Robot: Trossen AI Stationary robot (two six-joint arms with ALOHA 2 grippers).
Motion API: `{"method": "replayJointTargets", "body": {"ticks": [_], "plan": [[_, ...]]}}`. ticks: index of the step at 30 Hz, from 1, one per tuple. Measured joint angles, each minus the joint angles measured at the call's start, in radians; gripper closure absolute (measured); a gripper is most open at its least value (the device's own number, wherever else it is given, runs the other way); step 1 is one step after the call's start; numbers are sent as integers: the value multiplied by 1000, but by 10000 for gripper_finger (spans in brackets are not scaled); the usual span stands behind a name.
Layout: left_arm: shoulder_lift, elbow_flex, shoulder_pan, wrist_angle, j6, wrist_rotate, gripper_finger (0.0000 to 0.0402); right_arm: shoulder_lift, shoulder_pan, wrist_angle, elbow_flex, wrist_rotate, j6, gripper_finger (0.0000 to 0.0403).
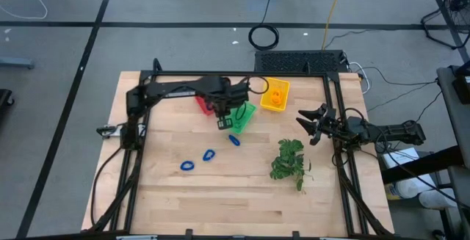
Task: Sort spring keychains
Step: Put the green spring keychain into the green bin, then put the blue spring keychain into the red bin
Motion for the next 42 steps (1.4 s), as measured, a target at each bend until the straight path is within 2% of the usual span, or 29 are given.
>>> {"method": "replayJointTargets", "body": {"ticks": [12, 25, 33, 42], "plan": [[99, 0, 53, 131, 14, -10, 392, 0, 0, 0, 0, 0, 0, 232], [203, 1, 57, 206, 33, -2, 388, 0, 0, 0, 0, 0, 0, 232], [206, 1, 44, 235, 32, 3, 298, 0, 0, 0, 0, 0, 0, 232], [206, 1, 40, 243, 25, 24, 176, 0, 0, 0, 0, 0, 0, 232]]}}
